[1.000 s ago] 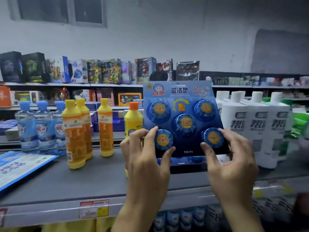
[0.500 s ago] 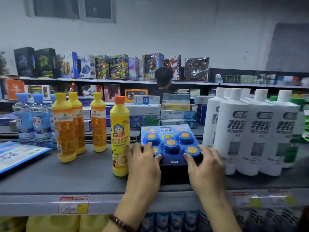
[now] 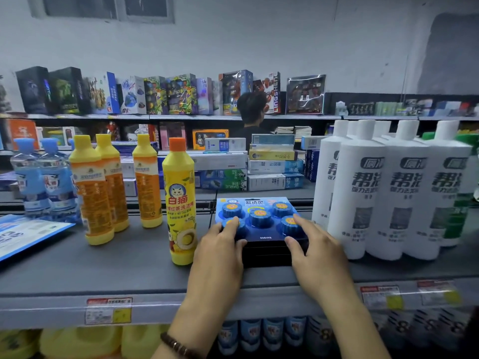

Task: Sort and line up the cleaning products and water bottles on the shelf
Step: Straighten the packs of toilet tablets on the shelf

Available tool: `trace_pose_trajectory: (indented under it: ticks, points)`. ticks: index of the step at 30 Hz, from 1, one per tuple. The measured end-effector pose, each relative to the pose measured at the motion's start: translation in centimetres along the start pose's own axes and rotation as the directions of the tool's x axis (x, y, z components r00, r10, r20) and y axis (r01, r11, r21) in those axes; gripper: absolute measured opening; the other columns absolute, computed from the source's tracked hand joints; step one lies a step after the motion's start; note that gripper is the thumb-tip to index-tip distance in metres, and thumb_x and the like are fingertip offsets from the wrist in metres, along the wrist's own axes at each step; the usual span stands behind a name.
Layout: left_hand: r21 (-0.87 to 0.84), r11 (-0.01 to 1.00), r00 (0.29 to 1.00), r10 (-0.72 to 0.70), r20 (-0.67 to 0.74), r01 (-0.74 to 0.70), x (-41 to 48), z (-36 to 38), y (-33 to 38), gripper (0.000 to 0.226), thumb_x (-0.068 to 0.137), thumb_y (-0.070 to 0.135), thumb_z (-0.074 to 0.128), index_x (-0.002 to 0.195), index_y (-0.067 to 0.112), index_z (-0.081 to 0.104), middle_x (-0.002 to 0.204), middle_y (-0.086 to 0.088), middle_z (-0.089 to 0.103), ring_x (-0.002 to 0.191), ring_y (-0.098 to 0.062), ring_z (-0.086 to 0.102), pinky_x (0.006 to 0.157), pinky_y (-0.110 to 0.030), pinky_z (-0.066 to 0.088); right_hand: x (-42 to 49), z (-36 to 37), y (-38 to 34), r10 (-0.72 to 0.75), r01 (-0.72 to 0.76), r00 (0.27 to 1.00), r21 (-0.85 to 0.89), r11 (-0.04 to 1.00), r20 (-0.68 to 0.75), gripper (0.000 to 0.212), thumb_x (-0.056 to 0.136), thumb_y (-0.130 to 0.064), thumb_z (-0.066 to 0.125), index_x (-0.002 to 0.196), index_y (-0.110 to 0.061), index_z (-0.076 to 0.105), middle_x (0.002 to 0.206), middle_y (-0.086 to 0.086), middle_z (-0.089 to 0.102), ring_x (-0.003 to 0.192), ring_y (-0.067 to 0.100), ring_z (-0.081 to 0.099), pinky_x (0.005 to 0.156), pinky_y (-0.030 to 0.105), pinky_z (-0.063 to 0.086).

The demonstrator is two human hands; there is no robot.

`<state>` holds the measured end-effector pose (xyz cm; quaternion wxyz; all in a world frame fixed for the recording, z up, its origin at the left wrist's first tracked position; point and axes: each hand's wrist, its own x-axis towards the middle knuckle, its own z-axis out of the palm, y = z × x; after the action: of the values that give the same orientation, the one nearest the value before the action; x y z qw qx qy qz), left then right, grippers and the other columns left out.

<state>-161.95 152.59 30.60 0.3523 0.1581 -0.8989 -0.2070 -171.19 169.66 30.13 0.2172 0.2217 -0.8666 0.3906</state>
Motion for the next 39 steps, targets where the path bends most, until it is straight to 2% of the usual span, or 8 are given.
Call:
trace_pose_trajectory:
  ticks: [6, 12, 16, 23, 28, 31, 34, 39]
  points:
    - [0.018, 1.000, 1.000, -0.001, -0.022, 0.001, 0.0, 0.3, -0.1, 0.050, 0.105, 0.026, 0.062, 0.154, 0.022, 0.055, 0.140, -0.007, 0.065, 0.118, -0.033, 0.066, 0.097, -0.044, 0.052, 0.0, 0.2, -0.5, 0.054, -0.054, 0.999, -0.049, 0.997, 0.004, 0.050, 0.102, -0.044, 0.062, 0.151, -0.040, 0.053, 0.148, -0.012, 0.060, 0.129, 0.024, 0.061, 0.099, 0.040, 0.052]
    - [0.003, 1.000, 1.000, 0.004, -0.016, -0.004, -0.1, -0.1, -0.1, 0.053, 0.107, 0.023, 0.058, 0.159, 0.020, 0.047, 0.144, -0.008, 0.061, 0.124, -0.030, 0.062, 0.103, -0.039, 0.049, -0.4, 0.4, -0.7, 0.045, -0.039, 0.998, -0.138, 0.990, 0.040, 0.055, 0.101, -0.047, 0.056, 0.155, -0.039, 0.048, 0.155, -0.005, 0.055, 0.136, 0.026, 0.058, 0.104, 0.043, 0.053]
    - [-0.052, 0.998, 0.999, 0.044, -0.020, -0.045, -2.0, -2.8, 0.4, 0.058, 0.102, 0.034, 0.067, 0.156, 0.022, 0.049, 0.135, 0.000, 0.065, 0.122, -0.024, 0.062, 0.100, -0.035, 0.052, -1.2, 0.1, -1.5, 0.035, -0.039, 0.998, -0.067, 0.997, -0.058, 0.044, 0.098, -0.037, 0.065, 0.142, -0.034, 0.064, 0.143, -0.002, 0.061, 0.125, 0.026, 0.062, 0.096, 0.042, 0.055]
    - [0.024, 0.999, 0.997, 0.032, -0.074, -0.030, -5.2, -10.4, -4.6, 0.022, 0.098, 0.047, 0.067, 0.118, 0.038, 0.068, 0.109, 0.018, 0.070, 0.101, -0.010, 0.066, 0.086, -0.037, 0.057, -3.9, 1.4, -7.2, -0.192, 0.212, 0.926, 0.026, 0.977, -0.325, 0.014, 0.091, -0.011, 0.076, 0.104, -0.016, 0.078, 0.103, -0.001, 0.076, 0.098, 0.023, 0.072, 0.091, 0.027, 0.048]
    - [0.164, 0.982, 0.995, -0.091, -0.048, 0.098, -6.2, -15.6, -11.2, 0.011, 0.101, 0.048, 0.062, 0.109, 0.041, 0.067, 0.106, 0.021, 0.070, 0.102, -0.006, 0.067, 0.086, -0.034, 0.057, -6.5, 6.0, -15.1, -0.336, 0.358, 0.932, 0.203, 0.911, -0.134, 0.013, 0.089, -0.028, 0.070, 0.098, -0.023, 0.078, 0.095, -0.009, 0.075, 0.090, 0.012, 0.070, 0.085, 0.027, 0.053]
    - [0.276, 0.945, 0.985, -0.161, -0.067, 0.174, -7.4, -19.3, -16.1, 0.018, 0.100, 0.049, 0.063, 0.114, 0.039, 0.068, 0.111, 0.020, 0.071, 0.107, -0.008, 0.067, 0.091, -0.035, 0.057, -8.2, 9.4, -19.5, -0.394, 0.377, 0.919, 0.277, 0.884, 0.003, 0.016, 0.091, -0.033, 0.070, 0.103, -0.027, 0.078, 0.097, -0.015, 0.074, 0.088, 0.001, 0.065, 0.081, 0.019, 0.052]
    - [0.336, 0.913, 0.973, -0.213, -0.090, 0.231, -8.8, -22.7, -20.2, 0.023, 0.097, 0.046, 0.068, 0.117, 0.036, 0.069, 0.117, 0.017, 0.068, 0.113, -0.013, 0.066, 0.096, -0.039, 0.056, -9.7, 12.4, -23.7, -0.431, 0.371, 0.884, 0.287, 0.883, 0.183, 0.019, 0.097, -0.040, 0.070, 0.114, -0.033, 0.074, 0.108, -0.020, 0.069, 0.097, 0.002, 0.063, 0.085, 0.025, 0.056]
    - [0.390, 0.871, 0.951, -0.308, -0.041, 0.299, -10.7, -26.3, -25.6, 0.052, 0.097, 0.052, 0.065, 0.147, 0.043, 0.052, 0.145, 0.010, 0.048, 0.132, -0.019, 0.054, 0.108, -0.037, 0.050, -11.7, 16.4, -30.7, -0.509, 0.419, 0.801, 0.311, 0.853, 0.316, 0.030, 0.100, -0.046, 0.064, 0.127, -0.035, 0.067, 0.121, -0.018, 0.066, 0.115, 0.003, 0.059, 0.100, 0.026, 0.051]
